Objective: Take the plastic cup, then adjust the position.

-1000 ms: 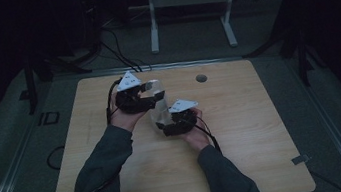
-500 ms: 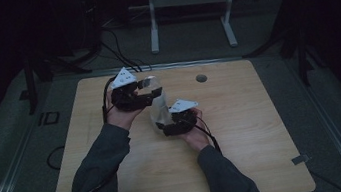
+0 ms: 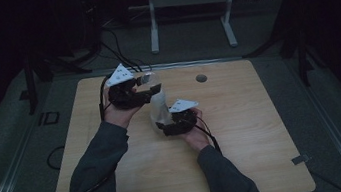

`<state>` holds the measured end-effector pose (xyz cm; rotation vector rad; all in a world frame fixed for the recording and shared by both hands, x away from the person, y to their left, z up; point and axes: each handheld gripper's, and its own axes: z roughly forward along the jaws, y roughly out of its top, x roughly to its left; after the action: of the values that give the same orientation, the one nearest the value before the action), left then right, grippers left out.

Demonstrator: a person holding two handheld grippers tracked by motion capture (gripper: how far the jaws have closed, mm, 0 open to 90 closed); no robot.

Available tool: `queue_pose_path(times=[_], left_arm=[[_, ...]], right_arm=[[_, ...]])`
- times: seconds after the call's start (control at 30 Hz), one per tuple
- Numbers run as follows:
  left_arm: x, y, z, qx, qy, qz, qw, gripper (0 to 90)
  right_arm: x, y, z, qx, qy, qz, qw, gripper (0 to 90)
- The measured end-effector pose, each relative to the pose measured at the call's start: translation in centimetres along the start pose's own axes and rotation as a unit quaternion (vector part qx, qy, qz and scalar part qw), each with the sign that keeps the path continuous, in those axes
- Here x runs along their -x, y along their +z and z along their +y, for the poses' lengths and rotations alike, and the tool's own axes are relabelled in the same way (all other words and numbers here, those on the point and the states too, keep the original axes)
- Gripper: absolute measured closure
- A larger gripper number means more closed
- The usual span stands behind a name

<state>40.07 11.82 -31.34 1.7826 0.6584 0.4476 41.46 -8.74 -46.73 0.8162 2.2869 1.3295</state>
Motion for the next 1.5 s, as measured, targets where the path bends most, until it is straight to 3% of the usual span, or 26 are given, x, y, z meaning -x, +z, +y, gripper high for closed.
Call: queue_pose_path(times=[1.07,1.5], left_arm=[[1.1,-1.8,0.8,0.021,0.005,-0.022,0.9995,42.6],[1.5,-2.4,0.6,0.03,0.005,-0.031,0.9991,42.7]], right_arm=[[-0.7,-2.1,-0.6,0.002,-0.017,-0.008,0.9998,18.1],[-0.2,-4.6,-0.8,0.021,-0.012,-0.008,0.9997,17.9]])
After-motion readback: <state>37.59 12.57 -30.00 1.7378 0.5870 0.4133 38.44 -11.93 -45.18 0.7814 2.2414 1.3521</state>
